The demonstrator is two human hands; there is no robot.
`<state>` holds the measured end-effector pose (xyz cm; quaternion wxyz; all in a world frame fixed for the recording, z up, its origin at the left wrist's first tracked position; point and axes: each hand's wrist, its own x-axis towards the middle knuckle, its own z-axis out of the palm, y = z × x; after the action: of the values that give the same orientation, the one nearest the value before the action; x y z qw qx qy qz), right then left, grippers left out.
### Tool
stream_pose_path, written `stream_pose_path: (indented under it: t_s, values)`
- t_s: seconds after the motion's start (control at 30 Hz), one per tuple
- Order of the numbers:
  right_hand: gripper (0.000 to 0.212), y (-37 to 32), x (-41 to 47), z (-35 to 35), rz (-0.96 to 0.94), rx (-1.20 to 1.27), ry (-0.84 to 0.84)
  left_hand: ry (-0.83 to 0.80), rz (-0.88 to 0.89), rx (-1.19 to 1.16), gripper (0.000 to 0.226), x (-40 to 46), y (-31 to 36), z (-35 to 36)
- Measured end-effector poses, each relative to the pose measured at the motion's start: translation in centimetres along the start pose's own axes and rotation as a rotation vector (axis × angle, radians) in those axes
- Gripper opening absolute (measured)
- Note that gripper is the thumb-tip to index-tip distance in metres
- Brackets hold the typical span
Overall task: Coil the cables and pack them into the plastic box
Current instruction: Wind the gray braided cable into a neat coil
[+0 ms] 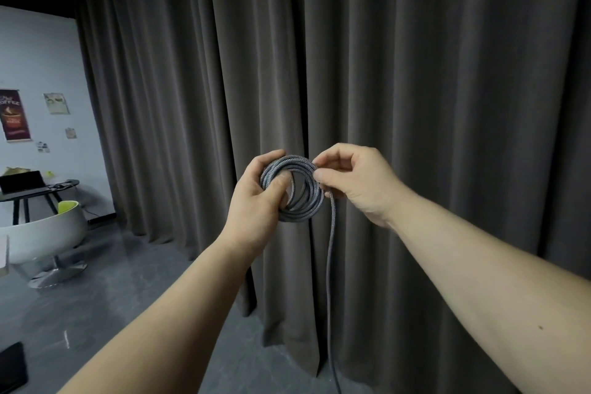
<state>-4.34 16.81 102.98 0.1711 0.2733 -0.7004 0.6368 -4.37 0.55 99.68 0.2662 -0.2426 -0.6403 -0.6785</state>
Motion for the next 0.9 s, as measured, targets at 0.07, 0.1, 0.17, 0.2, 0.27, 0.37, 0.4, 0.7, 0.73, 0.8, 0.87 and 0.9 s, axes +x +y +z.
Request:
stream_pose_path:
  t_s: [0.07, 0.1, 0.17, 0.2, 0.27, 0.37, 0.4, 0.7, 0.73, 0.8, 0.87, 0.9]
  values:
    - [0.017, 0.2, 0.1, 0.0, -0.010, 0.025, 0.041, -0.010, 0.006, -0.029, 0.029, 0.2, 0.0, 0.0]
    - [0.016, 0.4, 0.3, 0.1, -0.028, 0.024, 0.086, -0.016, 0.007, -0.044, 0.029, 0.3, 0.1, 0.1]
    - [0.016, 0.6, 0.6, 0.2, -0.059, -0.002, 0.165, -0.028, 0.004, -0.081, 0.029, 0.4, 0.2, 0.2]
    - [0.016, 0.7, 0.7, 0.2, -0.067, -0.016, 0.190, -0.032, 0.000, -0.114, 0.029, 0.4, 0.2, 0.3]
    - [0.013, 1.0, 1.0, 0.2, -0.091, -0.062, 0.220, -0.030, -0.002, -0.175, 0.029, 0.5, 0.3, 0.5]
    - [0.010, 1.7, 1.1, 0.4, -0.292, -0.364, 0.299, 0.018, 0.012, -0.170, 0.022, 0.6, 0.4, 0.9]
    - [0.015, 1.9, 0.9, 0.5, -0.388, -0.483, 0.302, 0.041, 0.012, -0.152, 0.017, 0.7, 0.4, 0.9]
    - [0.117, 0.4, -1.4, 0.5, -0.212, -1.134, -0.114, 0.081, 0.054, -0.011, 0.015, 0.9, 0.1, 1.3]
    - [0.119, 0.3, -1.3, 0.6, -0.206, -1.152, -0.115, 0.083, 0.055, -0.012, 0.014, 0.9, 0.2, 1.5]
    - [0.119, 0.3, -1.2, 0.7, -0.175, -1.142, -0.104, 0.097, 0.044, -0.032, 0.015, 0.8, 0.3, 1.9]
    - [0.118, 0.3, -1.1, 0.8, -0.143, -1.097, -0.079, 0.104, 0.023, -0.084, 0.015, 0.8, 0.5, 2.1]
    - [0.118, 0.3, -1.1, 0.7, -0.134, -1.047, -0.057, 0.101, 0.014, -0.112, 0.015, 0.7, 0.7, 2.2]
